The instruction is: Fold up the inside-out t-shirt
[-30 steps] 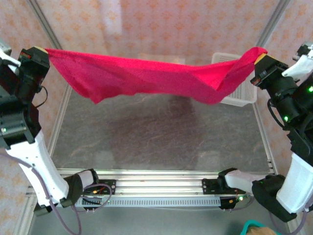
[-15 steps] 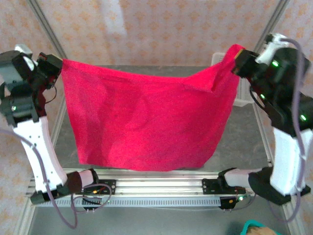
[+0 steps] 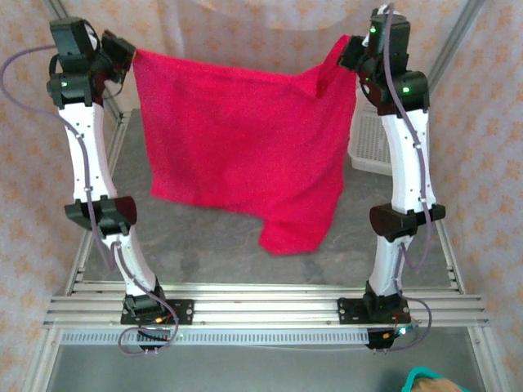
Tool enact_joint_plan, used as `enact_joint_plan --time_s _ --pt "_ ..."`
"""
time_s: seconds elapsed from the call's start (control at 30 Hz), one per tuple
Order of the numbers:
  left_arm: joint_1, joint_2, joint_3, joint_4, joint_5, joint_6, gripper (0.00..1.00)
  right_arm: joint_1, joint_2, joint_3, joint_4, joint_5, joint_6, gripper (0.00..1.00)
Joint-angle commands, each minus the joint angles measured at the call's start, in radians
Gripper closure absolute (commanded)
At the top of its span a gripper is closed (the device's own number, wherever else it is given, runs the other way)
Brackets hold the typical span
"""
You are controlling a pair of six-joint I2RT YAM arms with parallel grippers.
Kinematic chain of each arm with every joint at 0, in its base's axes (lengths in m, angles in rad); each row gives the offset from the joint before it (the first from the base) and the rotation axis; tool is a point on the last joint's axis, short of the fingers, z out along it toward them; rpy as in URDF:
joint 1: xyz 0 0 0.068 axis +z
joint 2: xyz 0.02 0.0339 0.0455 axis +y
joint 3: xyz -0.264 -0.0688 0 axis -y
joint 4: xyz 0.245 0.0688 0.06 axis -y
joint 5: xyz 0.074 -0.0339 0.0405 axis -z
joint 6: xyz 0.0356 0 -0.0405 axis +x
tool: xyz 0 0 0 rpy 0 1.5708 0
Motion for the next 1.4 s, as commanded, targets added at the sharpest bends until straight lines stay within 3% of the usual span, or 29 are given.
enact_joint_plan --time_s 0.0,0.17,0.33,0.6,0.73,0.8,0.97,1.13,1.37 --pt "0.012 0.039 0.195 0.064 0.058 -0.087 1.00 -0.020 -0.103 0.020 0.177 -0.068 -0.029 1.00" --pt "0.020 -0.103 -0.025 0.097 0.045 0.030 1.00 -0.026 -0.190 -0.035 0.191 -0.163 -0.062 1.00" --pt "0.022 -0.392 -0.531 0.170 -0.024 0.168 1.00 -0.017 -0.373 -0.367 0.262 -0.242 -0.043 1.00" --pt "0.003 -0.757 -1.444 0.338 -0.041 0.246 1.00 0.019 -0.869 -1.434 0.566 -0.264 0.129 1.00" --pt "-0.023 -0.881 -1.815 0.411 -0.094 0.248 1.00 0.032 -1.020 -1.854 0.649 -0.283 0.248 1.00" --pt "-0.023 -0.904 -1.913 0.363 -0.172 0.243 1.00 0.038 -1.076 -2.003 0.656 -0.286 0.293 1.00" --pt "-0.023 -0.825 -2.012 0.317 -0.196 0.225 1.00 0.044 -1.177 -2.195 0.639 -0.311 0.353 1.00" --pt "-0.023 -0.795 -2.004 0.229 -0.225 0.238 1.00 0.049 -1.242 -2.259 0.581 -0.333 0.374 1.00" --pt "-0.023 -0.916 -2.021 0.166 -0.299 0.233 1.00 0.052 -1.339 -2.284 0.466 -0.319 0.374 1.00"
